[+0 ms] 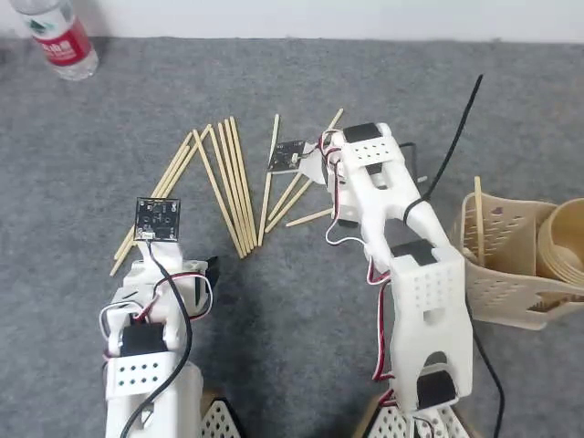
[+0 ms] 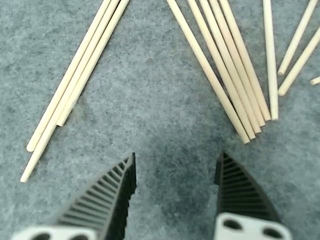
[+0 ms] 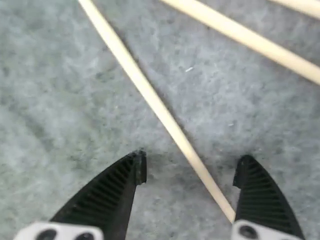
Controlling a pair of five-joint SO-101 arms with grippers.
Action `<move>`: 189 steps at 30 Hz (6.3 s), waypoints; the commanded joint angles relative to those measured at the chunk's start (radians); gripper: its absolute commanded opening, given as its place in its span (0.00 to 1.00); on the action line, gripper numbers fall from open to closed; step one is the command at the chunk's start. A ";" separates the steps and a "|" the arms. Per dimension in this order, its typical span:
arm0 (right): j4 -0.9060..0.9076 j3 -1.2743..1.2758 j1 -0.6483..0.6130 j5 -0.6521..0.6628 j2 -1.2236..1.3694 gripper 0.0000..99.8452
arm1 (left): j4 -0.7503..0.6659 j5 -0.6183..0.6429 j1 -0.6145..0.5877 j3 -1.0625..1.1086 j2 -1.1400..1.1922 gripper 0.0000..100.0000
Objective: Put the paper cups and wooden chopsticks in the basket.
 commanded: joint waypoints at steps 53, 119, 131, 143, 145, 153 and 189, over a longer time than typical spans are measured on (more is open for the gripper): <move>0.390 -0.543 -0.166 -0.221 -0.596 0.01 | -0.021 0.003 0.008 -0.002 -0.011 0.24; -0.516 1.192 0.598 -0.962 -2.341 0.01 | -0.021 0.003 0.008 -0.002 -0.011 0.24; -0.516 1.195 0.598 -0.891 -2.341 0.01 | -0.020 0.003 0.008 -0.002 -0.011 0.24; -0.507 1.200 0.599 -0.901 -2.341 0.21 | -0.018 0.003 0.008 -0.002 -0.011 0.24; -0.512 1.212 0.599 -0.901 -2.341 0.22 | -0.018 0.003 0.008 -0.002 -0.011 0.24; -0.509 1.218 0.601 -0.895 -2.341 0.20 | -0.018 0.003 0.008 -0.002 -0.011 0.24; -0.054 0.207 -0.200 -0.939 -1.049 0.20 | -0.021 0.003 0.008 -0.002 -0.011 0.24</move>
